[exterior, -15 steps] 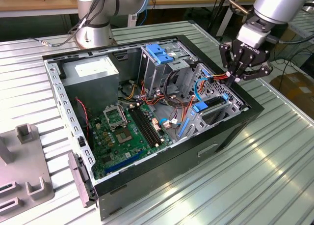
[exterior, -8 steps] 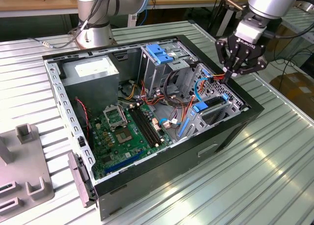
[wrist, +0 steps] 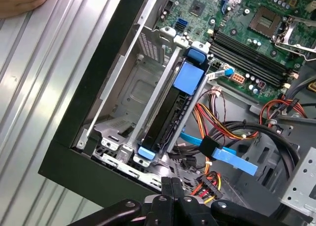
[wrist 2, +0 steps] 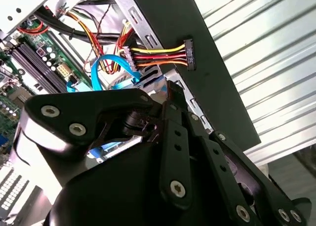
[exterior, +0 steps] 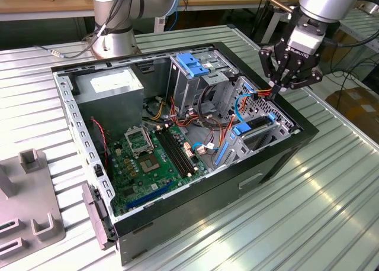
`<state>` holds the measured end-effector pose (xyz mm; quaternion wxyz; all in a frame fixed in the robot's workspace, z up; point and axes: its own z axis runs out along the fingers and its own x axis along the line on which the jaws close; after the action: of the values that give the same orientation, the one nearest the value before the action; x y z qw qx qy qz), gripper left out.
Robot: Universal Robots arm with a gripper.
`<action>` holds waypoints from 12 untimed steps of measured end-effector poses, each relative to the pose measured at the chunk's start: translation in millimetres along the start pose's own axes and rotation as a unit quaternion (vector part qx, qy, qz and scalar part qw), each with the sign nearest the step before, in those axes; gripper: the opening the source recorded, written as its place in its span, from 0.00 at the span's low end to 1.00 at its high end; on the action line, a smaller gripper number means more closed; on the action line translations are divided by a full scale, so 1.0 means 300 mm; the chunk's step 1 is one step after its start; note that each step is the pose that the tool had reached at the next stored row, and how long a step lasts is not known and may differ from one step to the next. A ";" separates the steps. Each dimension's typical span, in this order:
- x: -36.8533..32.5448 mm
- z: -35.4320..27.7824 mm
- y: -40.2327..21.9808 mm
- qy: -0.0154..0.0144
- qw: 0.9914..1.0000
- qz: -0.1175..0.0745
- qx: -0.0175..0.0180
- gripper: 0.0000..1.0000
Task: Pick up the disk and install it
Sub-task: 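Insert the first disk wire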
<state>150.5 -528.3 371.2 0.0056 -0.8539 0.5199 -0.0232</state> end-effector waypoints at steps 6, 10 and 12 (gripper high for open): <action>-0.007 0.000 -0.006 0.006 1.000 -0.004 -0.003 0.10; -0.007 0.000 -0.007 0.006 1.000 -0.004 -0.003 0.10; -0.006 0.000 -0.008 0.006 1.000 -0.016 -0.002 0.10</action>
<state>151.7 -525.5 371.3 0.0003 -0.8621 0.5061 -0.0268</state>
